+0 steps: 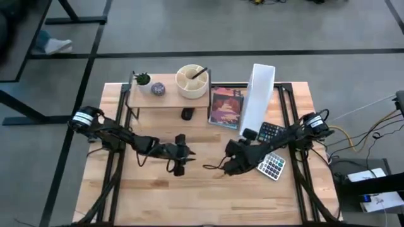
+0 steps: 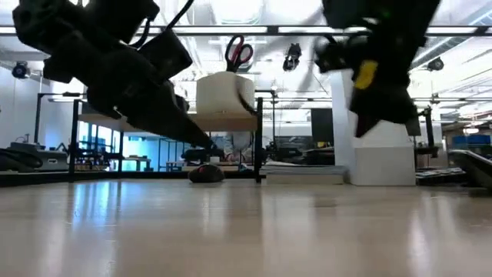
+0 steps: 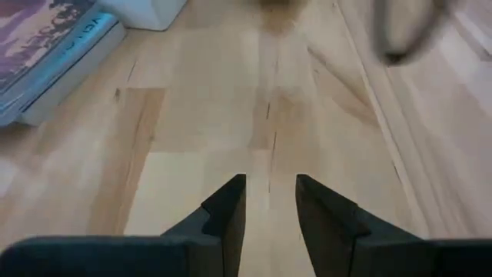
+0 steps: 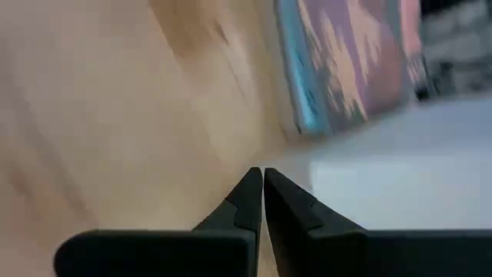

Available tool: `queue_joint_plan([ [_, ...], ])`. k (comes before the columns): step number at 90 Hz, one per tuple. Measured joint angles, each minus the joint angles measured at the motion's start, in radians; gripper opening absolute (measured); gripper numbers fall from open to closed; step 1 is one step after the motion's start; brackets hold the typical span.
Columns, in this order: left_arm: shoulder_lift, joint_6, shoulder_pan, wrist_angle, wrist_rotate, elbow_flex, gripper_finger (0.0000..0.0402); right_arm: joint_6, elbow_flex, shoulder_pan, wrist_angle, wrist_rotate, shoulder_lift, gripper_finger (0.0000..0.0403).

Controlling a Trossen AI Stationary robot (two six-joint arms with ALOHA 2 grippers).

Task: Stock shelves
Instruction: Put the brown book into the white file holder

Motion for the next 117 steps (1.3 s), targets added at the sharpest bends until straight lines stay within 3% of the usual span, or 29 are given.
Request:
queue_joint_plan([
  [11, 0.000, -0.010, -0.002, -0.001, 0.000, -0.004, 0.0098, -0.142, -0.003, -0.044, 0.156, 0.043, 0.004, 0.0000],
  [34, 0.000, -0.010, -0.013, -0.001, 0.001, -0.004, 0.0098, -0.267, -0.006, -0.219, 0.269, 0.089, 0.041, 0.0000],
  [57, 0.000, -0.007, -0.013, -0.005, 0.000, -0.004, 0.0098, -0.470, -0.008, -0.349, 0.393, 0.087, 0.069, 0.0000],
  [75, 0.000, -0.014, -0.013, -0.007, 0.001, -0.005, 0.0098, -0.537, -0.011, -0.412, 0.407, 0.044, 0.125, 0.0000],
  [92, 0.000, -0.020, -0.016, -0.004, 0.001, -0.007, 0.0098, -0.511, -0.013, -0.396, 0.410, -0.060, 0.143, 0.0000],
  [117, 0.000, -0.017, -0.017, 0.002, -0.003, -0.012, 0.0098, -0.419, -0.016, -0.201, 0.397, -0.132, 0.108, 0.0000],
])
